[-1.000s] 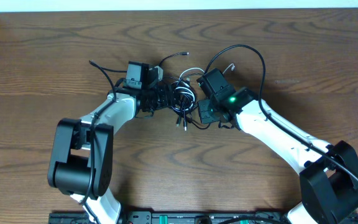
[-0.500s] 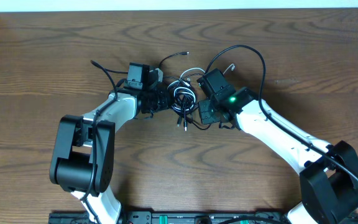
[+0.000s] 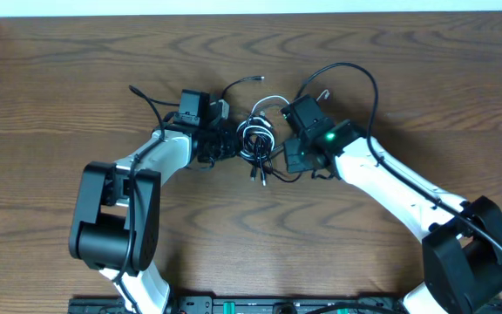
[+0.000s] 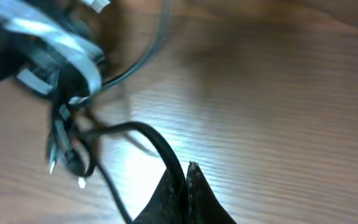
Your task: Untangle cables
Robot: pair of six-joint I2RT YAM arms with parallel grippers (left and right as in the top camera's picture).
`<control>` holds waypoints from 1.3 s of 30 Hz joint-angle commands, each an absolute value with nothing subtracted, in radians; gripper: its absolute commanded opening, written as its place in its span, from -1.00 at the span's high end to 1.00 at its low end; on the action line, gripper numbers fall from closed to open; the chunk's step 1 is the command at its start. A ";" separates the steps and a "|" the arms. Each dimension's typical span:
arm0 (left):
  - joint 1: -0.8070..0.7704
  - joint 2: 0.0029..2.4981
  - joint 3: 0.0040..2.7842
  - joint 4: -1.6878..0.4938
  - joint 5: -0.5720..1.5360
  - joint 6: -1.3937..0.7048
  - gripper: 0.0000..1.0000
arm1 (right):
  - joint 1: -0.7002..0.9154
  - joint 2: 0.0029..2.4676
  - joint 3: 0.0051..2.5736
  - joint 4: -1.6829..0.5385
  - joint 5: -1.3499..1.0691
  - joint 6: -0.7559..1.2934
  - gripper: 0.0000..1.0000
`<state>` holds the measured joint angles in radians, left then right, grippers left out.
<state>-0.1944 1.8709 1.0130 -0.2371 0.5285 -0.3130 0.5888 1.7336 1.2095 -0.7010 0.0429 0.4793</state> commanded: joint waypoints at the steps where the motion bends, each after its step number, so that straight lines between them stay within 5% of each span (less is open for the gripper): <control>1: -0.146 1.765 1.011 -0.350 0.392 -0.292 0.86 | 0.508 1.719 1.221 -0.734 0.114 0.579 0.98; 6: -0.118 1.634 1.011 -0.459 0.219 -0.300 0.85 | 0.400 1.719 1.221 -0.752 0.113 0.613 0.98; 19: -0.117 1.595 0.994 -0.617 0.232 -0.379 0.85 | 0.176 1.719 1.221 -0.780 0.096 0.668 0.93; 21: -0.130 1.595 0.984 -0.617 0.257 -0.379 0.85 | 0.164 1.719 1.221 -0.694 -0.189 0.504 0.80; 23: -0.173 1.595 0.970 -0.612 0.261 -0.372 0.85 | 0.176 1.718 1.221 -0.528 -0.764 0.274 0.44; 26: -0.223 1.597 0.970 -0.601 0.261 -0.348 0.85 | 0.200 1.718 1.221 -0.386 -1.038 0.246 -0.04; 28: -0.251 1.597 0.970 -0.593 0.260 -0.349 0.85 | 0.225 1.718 1.221 -0.311 -1.073 0.253 -0.27; 39: -0.307 1.597 0.970 -0.593 0.229 -0.348 0.86 | 0.468 1.738 1.217 -0.352 -0.529 0.217 -0.63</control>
